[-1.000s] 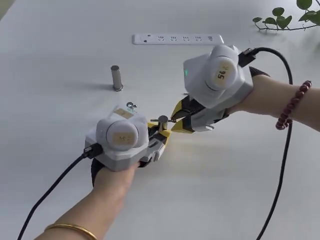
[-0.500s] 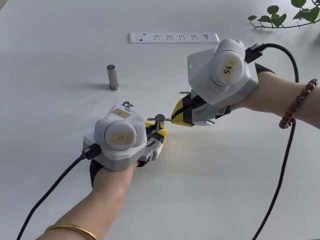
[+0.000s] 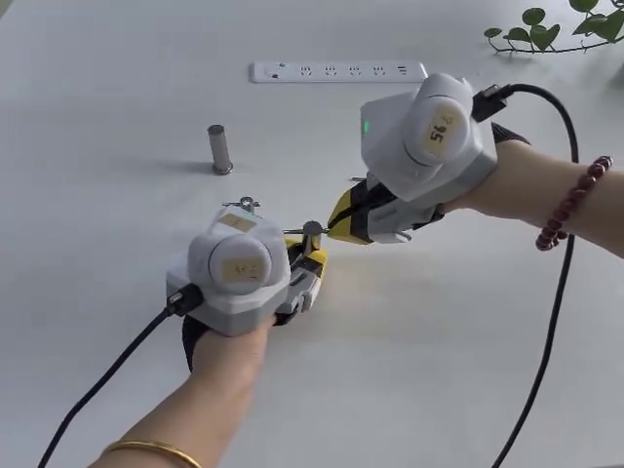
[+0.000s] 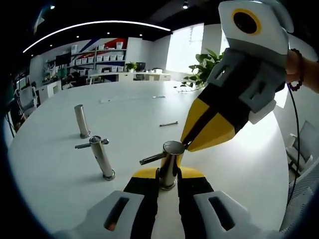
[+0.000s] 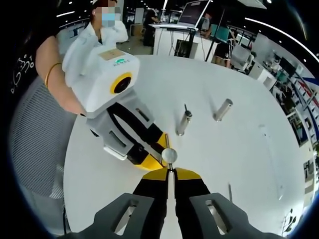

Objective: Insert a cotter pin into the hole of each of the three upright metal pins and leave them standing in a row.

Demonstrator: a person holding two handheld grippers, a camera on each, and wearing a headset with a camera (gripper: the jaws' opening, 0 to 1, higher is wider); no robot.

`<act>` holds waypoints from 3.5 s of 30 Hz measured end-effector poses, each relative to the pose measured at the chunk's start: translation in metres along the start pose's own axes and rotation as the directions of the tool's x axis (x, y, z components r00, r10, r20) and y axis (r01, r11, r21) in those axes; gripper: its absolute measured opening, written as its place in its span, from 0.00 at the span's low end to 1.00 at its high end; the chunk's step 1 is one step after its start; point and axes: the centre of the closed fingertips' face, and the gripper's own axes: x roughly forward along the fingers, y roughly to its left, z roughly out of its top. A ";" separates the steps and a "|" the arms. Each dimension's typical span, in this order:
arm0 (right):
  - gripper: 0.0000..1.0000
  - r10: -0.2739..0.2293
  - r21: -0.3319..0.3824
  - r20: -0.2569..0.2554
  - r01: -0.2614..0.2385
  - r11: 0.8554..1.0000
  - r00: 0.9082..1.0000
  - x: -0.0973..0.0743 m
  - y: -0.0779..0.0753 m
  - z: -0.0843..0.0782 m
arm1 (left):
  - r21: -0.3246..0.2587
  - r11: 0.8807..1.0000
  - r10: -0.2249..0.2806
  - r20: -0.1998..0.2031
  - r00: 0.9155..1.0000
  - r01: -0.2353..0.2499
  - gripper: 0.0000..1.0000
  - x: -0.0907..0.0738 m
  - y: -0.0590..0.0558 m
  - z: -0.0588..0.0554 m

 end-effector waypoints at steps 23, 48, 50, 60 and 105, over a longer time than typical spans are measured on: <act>0.00 -0.002 -0.013 0.002 0.002 1.000 1.000 0.004 -0.004 -0.001 | -0.008 1.000 0.013 -0.006 1.000 -0.013 0.12 0.002 0.001 -0.001; 0.17 0.005 0.078 0.045 -0.008 0.997 0.999 0.005 -0.002 0.007 | -0.023 1.000 0.009 -0.048 0.999 -0.010 0.27 -0.010 0.007 -0.001; 0.19 0.008 0.079 0.047 -0.012 0.997 0.999 0.005 0.000 0.009 | -0.017 1.000 0.008 -0.050 0.999 -0.009 0.29 -0.014 0.007 0.000; 0.22 0.036 0.092 0.037 -0.039 0.995 0.999 0.014 0.001 0.014 | 0.014 1.000 -0.008 -0.051 0.999 0.009 0.43 -0.036 0.010 0.007; 0.08 0.096 0.109 0.042 -0.100 0.989 0.995 0.030 0.004 0.014 | 0.042 0.999 -0.015 0.037 0.999 0.013 0.70 -0.099 0.027 0.029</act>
